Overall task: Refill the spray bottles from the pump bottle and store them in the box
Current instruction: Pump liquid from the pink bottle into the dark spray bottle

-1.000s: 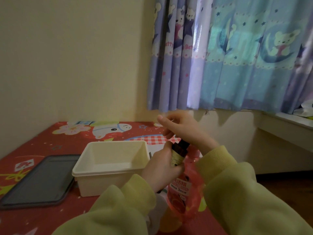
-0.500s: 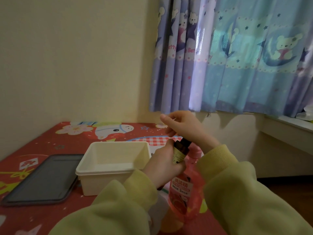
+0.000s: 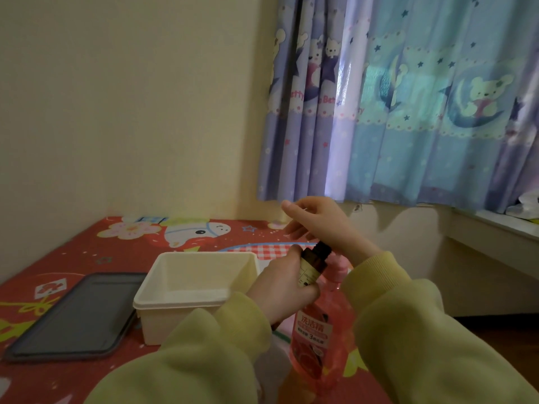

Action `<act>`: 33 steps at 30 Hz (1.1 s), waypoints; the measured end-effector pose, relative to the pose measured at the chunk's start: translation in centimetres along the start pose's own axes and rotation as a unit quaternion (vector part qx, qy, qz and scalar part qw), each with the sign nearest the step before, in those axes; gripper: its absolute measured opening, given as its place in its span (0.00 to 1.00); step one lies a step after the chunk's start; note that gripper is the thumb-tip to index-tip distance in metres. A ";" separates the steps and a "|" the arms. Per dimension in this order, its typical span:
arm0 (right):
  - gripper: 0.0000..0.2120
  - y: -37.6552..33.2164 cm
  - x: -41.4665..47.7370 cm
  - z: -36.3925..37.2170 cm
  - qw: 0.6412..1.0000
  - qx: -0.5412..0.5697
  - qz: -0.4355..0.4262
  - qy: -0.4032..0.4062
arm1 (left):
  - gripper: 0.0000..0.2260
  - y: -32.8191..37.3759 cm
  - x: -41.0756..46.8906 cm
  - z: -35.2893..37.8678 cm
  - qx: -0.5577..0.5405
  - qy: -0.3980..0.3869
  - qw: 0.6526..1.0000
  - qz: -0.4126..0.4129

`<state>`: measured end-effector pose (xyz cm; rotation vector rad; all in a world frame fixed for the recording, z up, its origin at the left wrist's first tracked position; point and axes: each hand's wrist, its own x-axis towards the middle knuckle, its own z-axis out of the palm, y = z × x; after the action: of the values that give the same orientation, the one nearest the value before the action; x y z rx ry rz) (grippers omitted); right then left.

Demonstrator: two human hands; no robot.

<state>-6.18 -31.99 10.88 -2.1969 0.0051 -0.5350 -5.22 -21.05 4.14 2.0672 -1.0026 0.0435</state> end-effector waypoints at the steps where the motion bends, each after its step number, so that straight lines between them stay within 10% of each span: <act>1: 0.11 -0.1 0.1 0.0 1.000 0.002 -0.003 0.000 | 0.11 0.0 0.0 0.0 -0.003 0.003 1.000 0.002; 33: 0.10 0.1 0.5 0.2 0.994 -0.108 0.006 -0.010 | 0.13 -0.1 -1.1 1.5 -0.130 0.041 0.990 -0.023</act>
<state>-5.62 -31.98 10.91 -2.4114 0.0684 -0.5266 -6.31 -21.34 2.71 1.8349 -0.8613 -0.0244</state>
